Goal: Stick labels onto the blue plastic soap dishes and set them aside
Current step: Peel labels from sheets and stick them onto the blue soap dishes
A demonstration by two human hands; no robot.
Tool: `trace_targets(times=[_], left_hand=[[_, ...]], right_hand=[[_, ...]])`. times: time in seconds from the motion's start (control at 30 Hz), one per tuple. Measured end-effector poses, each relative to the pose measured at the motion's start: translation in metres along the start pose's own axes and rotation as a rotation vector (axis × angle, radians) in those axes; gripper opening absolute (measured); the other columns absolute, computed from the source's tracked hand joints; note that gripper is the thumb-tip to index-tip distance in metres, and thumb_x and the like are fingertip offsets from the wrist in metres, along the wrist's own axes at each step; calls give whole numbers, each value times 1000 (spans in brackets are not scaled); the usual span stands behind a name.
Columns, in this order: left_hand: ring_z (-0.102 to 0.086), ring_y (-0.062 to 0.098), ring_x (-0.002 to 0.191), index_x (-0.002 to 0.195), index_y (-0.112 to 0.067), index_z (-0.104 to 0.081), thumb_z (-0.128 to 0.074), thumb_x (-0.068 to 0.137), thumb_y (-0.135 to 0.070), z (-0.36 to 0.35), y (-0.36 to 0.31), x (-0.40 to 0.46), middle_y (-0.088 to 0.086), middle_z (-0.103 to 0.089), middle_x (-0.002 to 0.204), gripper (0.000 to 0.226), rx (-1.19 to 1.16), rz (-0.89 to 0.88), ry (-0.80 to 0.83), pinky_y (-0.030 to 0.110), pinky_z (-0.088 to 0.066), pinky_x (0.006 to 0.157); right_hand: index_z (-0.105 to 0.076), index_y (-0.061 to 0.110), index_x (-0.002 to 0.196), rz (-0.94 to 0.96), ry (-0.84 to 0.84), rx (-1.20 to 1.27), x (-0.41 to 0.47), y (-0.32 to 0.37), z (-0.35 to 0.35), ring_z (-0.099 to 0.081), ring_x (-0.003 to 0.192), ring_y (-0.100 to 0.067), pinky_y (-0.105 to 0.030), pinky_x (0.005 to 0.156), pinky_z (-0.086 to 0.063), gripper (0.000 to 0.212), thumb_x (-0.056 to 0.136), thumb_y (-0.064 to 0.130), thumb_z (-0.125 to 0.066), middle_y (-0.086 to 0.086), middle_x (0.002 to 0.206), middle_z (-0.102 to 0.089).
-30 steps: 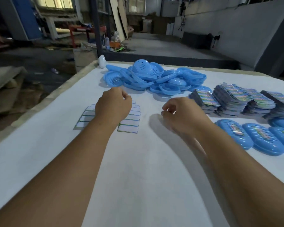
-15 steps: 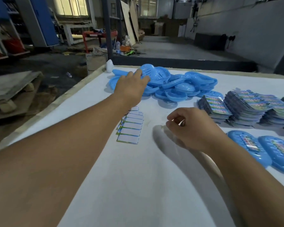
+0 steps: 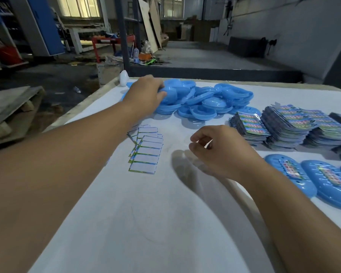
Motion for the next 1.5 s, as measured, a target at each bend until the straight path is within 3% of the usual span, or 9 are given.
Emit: trace_targets(times=[0.27, 0.33, 0.43, 0.57, 0.73, 1.0, 1.1, 1.2, 1.5], left_hand=[[-66, 3, 78, 98, -18, -67, -56, 102, -32, -1, 20, -37, -3, -68, 92, 18, -781, 344, -27, 18, -47, 63], [-65, -7, 66, 92, -22, -64, -55, 103, -32, 0, 13, -53, -8, -67, 89, 18, -896, 407, -21, 11, -42, 51], [-69, -2, 70, 89, -24, -66, -56, 102, -31, -9, -6, -83, -9, -73, 85, 18, -1144, 500, 62, 22, -42, 60], [-70, 0, 70, 88, -22, -70, -57, 101, -33, -16, -33, -119, -10, -76, 80, 21, -1273, 520, 187, 27, -42, 64], [-67, 3, 66, 94, -17, -73, -59, 101, -30, -25, -43, -135, -4, -76, 81, 20, -1373, 580, 253, 19, -44, 54], [-71, 17, 74, 84, -18, -73, -60, 94, -34, 12, 20, -135, -2, -74, 80, 23, -578, 496, 55, 33, -58, 68], [-67, 22, 84, 83, -19, -74, -64, 92, -28, 23, 41, -139, 3, -72, 86, 16, -260, 509, 84, 29, -48, 61], [-65, 24, 88, 88, -17, -74, -71, 89, -31, 15, 48, -143, 6, -71, 92, 14, -173, 532, 221, 29, -46, 63], [-58, 14, 98, 115, -30, -61, -80, 72, -60, -9, 47, -147, -11, -54, 102, 56, -183, 491, 343, 33, -50, 83]], right_hand=[[-72, 29, 111, -20, -48, 37, 0, -3, 7, -62, 78, -3, -27, 75, -49, 20, 93, 34, -65, 17, 89, -68], [-67, 30, 122, -19, -110, 69, 0, -3, 15, -62, 79, -2, -27, 75, -47, 29, 93, 33, -66, 18, 99, -65], [-49, 34, 142, 29, -245, 112, -2, 4, 33, -60, 102, -9, -31, 90, -47, 57, 90, 37, -74, 12, 126, -54], [-37, 33, 153, 118, -248, 140, -8, 16, 43, -43, 136, -20, -44, 113, -39, 83, 83, 37, -82, 6, 152, -42], [-44, 42, 146, 72, -150, 50, -9, 11, 36, -46, 132, -22, -43, 109, -41, 78, 79, 52, -82, 11, 144, -53], [-53, 43, 136, -18, 146, -110, -10, -9, 3, -57, 104, -10, -28, 84, -40, 76, 68, 65, -81, 17, 125, -59], [-53, 46, 132, -37, 220, -147, -12, -13, -3, -62, 98, -10, -23, 77, -41, 72, 68, 67, -79, 20, 122, -60], [-51, 50, 130, -43, 268, -163, -16, -11, -7, -65, 82, -1, -11, 61, -36, 70, 68, 73, -74, 25, 118, -58], [-50, 46, 137, -22, 269, -186, -17, -12, -10, -55, 104, -12, -28, 80, -40, 82, 65, 82, -66, 19, 126, -57]])
Point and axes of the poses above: each hand's wrist, its own x-axis towards the middle knuckle, its own z-axis out of the back of the hand, y = z × x, the point moved 10 cm from there along x, towards the middle knuckle
